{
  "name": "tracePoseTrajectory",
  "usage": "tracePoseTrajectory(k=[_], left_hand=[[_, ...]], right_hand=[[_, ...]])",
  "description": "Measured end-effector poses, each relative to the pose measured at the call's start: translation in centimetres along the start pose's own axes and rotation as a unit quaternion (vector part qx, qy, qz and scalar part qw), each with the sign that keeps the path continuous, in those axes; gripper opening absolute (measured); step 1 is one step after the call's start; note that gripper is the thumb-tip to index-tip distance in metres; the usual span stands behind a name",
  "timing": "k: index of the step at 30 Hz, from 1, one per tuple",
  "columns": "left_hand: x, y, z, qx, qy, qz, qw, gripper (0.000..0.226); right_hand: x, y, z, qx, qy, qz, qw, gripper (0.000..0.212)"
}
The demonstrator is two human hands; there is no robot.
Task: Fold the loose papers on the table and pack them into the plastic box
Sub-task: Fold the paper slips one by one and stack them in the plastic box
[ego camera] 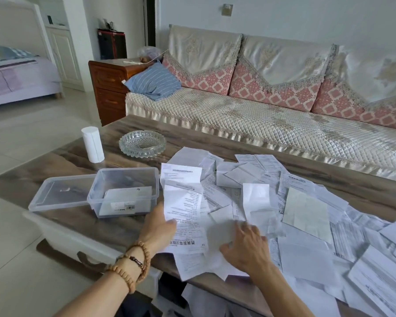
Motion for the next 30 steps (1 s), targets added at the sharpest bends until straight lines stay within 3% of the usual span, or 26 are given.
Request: tracePoseTrajectory(k=[2, 4, 6, 9, 11, 14, 17, 19, 22, 25, 26, 27, 29, 30], left_hand=[[-0.6, 0.2, -0.1, 0.012, 0.005, 0.007, 1.0, 0.036], [-1.3, 0.4, -0.4, 0.012, 0.003, 0.005, 1.0, 0.034], [-2.1, 0.8, -0.7, 0.003, 0.007, -0.005, 1.0, 0.031], [-3.7, 1.3, -0.9, 0.001, 0.012, -0.007, 1.0, 0.029], [-4.8, 1.8, -0.9, 0.0, 0.017, 0.006, 1.0, 0.026], [-5.9, 2.8, -0.6, -0.01, 0.037, 0.033, 0.999, 0.023], [-6.6, 3.2, -0.7, 0.0, 0.051, 0.063, 0.997, 0.023], [-7.1, 3.2, -1.0, 0.009, 0.046, 0.073, 0.996, 0.024], [-7.8, 3.5, -1.3, 0.013, 0.038, 0.06, 0.997, 0.023], [-8.8, 3.5, -1.7, 0.018, 0.008, 0.023, 1.0, 0.02], [-9.1, 3.5, -1.7, 0.016, -0.004, 0.002, 1.0, 0.019], [-9.4, 3.7, -1.8, 0.011, -0.013, -0.023, 1.0, 0.017], [-9.6, 3.8, -1.8, -0.002, -0.018, -0.091, 0.996, 0.012], [-9.4, 3.7, -1.7, -0.008, -0.014, -0.125, 0.992, 0.011]], right_hand=[[-0.2, 0.7, 0.1, -0.03, -0.01, 0.022, 0.999, 0.059], [-0.6, 0.7, 0.1, -0.029, -0.034, 0.068, 0.997, 0.063], [-1.3, -0.2, 0.3, 0.02, -0.051, 0.082, 0.995, 0.07], [-1.4, -0.6, 0.2, 0.071, -0.008, 0.006, 0.997, 0.072], [-1.0, 0.8, 0.2, 0.023, 0.02, -0.028, 0.999, 0.077], [-0.2, 3.4, 1.3, -0.115, 0.062, -0.023, 0.991, 0.082], [1.1, 5.8, 2.9, -0.176, 0.192, -0.041, 0.965, 0.098], [1.1, 7.5, 4.2, -0.198, 0.206, -0.095, 0.954, 0.086], [0.7, 8.7, 5.4, -0.21, 0.176, -0.113, 0.955, 0.049], [-3.1, 7.5, 6.4, -0.162, 0.041, 0.126, 0.978, 0.011], [-4.4, 6.0, 6.7, -0.11, -0.011, 0.258, 0.96, 0.022], [-5.3, 4.4, 6.5, -0.054, -0.044, 0.409, 0.91, 0.029], [-4.4, 3.0, 5.7, 0.045, -0.001, 0.677, 0.734, 0.026], [-3.6, 3.4, 4.9, 0.068, 0.043, 0.739, 0.669, 0.026]])
Point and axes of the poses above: each hand's wrist, its own z-axis towards the middle knuckle, its own x-axis out of the palm, y = z × x, the point moved 8 cm from there along z, towards the middle knuckle, and after that the axes turned 7 degrees about z, right-handed, at the moved point
